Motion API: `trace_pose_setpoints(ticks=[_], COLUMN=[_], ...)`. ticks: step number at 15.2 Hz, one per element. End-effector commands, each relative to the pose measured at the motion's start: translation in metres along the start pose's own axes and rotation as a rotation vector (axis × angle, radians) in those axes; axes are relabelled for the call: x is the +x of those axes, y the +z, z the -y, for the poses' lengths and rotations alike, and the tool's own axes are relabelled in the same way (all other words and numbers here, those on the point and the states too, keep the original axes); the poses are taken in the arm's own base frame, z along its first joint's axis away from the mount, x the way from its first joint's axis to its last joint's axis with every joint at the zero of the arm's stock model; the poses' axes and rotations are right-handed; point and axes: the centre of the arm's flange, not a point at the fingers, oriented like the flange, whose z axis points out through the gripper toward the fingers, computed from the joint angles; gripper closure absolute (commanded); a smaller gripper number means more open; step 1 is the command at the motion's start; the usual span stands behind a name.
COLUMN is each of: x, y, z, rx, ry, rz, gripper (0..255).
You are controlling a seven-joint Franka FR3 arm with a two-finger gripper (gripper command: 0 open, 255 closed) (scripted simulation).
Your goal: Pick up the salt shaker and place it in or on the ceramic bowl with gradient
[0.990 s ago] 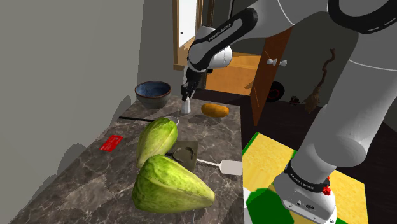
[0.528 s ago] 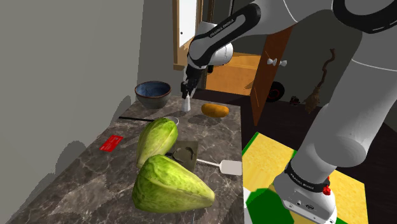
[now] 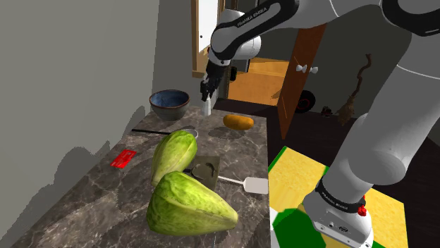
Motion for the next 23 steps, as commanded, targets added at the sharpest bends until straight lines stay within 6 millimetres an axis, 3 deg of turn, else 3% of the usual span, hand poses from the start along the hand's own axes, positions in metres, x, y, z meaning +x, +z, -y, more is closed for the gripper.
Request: trace_pose_setpoints(ticks=[1, 21, 23], x=[0.003, 0.027, 0.053], y=[-0.011, -0.111, -0.11], z=[0.0, 0.009, 0.015], rx=[0.0, 0.0, 0.0], ry=[0.0, 0.0, 0.0], rz=[0.0, 0.0, 0.0], gripper=[255, 255, 255])
